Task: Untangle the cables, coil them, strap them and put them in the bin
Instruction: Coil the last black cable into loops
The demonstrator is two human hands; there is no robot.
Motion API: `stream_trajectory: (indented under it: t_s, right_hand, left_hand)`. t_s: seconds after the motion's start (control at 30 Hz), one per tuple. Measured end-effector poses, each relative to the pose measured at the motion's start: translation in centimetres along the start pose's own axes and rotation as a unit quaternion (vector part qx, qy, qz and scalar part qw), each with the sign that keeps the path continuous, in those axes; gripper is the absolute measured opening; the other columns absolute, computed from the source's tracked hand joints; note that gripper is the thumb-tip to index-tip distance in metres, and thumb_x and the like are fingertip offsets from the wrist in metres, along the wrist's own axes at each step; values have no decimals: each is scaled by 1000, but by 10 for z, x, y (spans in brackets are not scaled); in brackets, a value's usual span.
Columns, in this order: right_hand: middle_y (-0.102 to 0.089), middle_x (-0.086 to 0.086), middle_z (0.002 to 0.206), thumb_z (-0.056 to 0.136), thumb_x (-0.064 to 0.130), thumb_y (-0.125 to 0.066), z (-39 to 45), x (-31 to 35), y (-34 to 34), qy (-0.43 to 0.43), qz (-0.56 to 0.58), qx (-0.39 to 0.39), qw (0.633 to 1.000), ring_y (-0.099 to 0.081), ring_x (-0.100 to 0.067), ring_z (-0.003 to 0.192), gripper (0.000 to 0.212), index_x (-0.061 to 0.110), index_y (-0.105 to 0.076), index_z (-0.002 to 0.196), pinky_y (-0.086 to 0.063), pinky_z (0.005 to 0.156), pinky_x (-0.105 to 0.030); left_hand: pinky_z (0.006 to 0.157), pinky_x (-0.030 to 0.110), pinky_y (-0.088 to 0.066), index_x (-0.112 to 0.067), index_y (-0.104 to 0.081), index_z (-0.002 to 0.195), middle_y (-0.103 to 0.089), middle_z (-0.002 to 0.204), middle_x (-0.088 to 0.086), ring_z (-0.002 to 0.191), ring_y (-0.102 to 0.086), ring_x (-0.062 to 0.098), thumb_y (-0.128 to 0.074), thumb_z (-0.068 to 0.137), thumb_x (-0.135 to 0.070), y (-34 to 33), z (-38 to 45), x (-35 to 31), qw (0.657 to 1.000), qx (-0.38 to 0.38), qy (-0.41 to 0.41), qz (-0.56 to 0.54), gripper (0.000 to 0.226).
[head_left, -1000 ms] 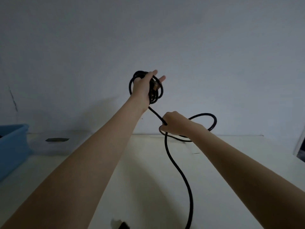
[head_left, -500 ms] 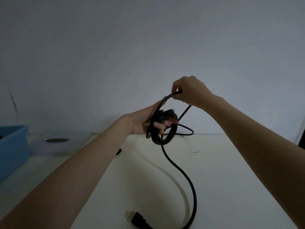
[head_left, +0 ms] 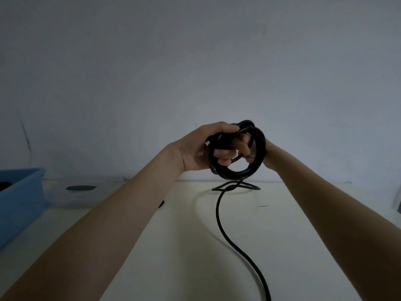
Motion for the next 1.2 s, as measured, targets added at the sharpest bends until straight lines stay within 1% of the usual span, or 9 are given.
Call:
stream_trajectory:
  t_s: [0.2,0.3,0.4,0.5,0.67,0.87,0.93,1.07,1.2]
  right_hand:
    - [-42,-1,54,86,22,-67,-1,-30,20,-43,54,-54,996,-33,-13,47,23,6,-59,71,-35,50,-21]
    - [-39,-2,54,82,27,-72,0,-54,31,-87,64,-110,988,-30,-14,46,32,6,-53,67,-30,47,-23]
    - [-49,-7,65,85,33,-67,3,-62,26,-92,-149,-106,979,-44,-21,55,34,5,-52,71,-36,53,-26]
    - [-52,-7,83,90,36,-58,6,-36,-6,8,-400,-51,915,-50,-25,77,27,10,-49,86,-38,66,-29]
    - [-47,1,74,90,31,-53,-17,34,-54,226,-537,2,813,-49,-22,74,25,18,-43,71,-35,65,-29]
    - [-36,5,55,83,48,-59,-27,75,-47,292,-536,-33,791,-38,-17,55,44,15,-42,59,-28,53,-26]
    - [-36,4,50,77,55,-64,-27,74,-39,291,-504,-31,813,-34,-15,50,54,16,-36,52,-27,50,-25]
    - [-30,2,46,74,51,-70,-22,67,-24,260,-447,-11,856,-26,-15,48,59,15,-32,47,-22,48,-24]
    - [-31,2,46,72,48,-73,-18,71,-8,252,-389,-44,885,-26,-14,47,57,15,-34,46,-22,48,-24]
  left_hand:
    - [35,15,-36,-9,-66,67,-67,65,2,43,-51,7,-48,81,-17,33,-10,-31,984,-133,-91,-82,25]
    - [38,16,-39,-8,-56,68,-69,68,5,40,-52,7,-43,94,-13,63,-16,-56,934,-228,-203,-185,29]
    - [50,19,-50,-11,-44,70,-73,80,11,59,-68,13,-45,98,-14,96,-23,-62,872,-305,-283,-258,28]
    - [64,20,-53,-10,-46,78,-71,88,13,80,-70,20,-46,99,-15,109,-19,-48,867,-370,-270,-199,21]
    - [80,24,-54,-3,-52,93,-68,98,14,84,-68,19,-45,100,-17,128,-16,-22,867,-447,-201,-89,17]
    - [57,23,-53,-9,-50,82,-64,62,1,50,-62,12,-52,95,-36,104,-12,24,924,-368,37,94,30]
    - [45,16,-45,-11,-49,84,-60,70,3,47,-59,11,-51,94,-41,95,-14,28,938,-324,71,100,32]
    - [64,20,-50,-9,-56,92,-71,76,7,60,-64,11,-46,95,-42,79,-14,40,959,-215,133,129,34]
    - [43,16,-44,-9,-55,77,-55,59,1,45,-48,7,-57,82,-45,69,-14,48,977,-173,122,34,36]
Point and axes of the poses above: each hand's wrist, its own z-axis towards the middle knuckle, its own y-axis out of the back of the hand, x = y × z, the point moved 9 cm from there along z, towards the middle knuckle
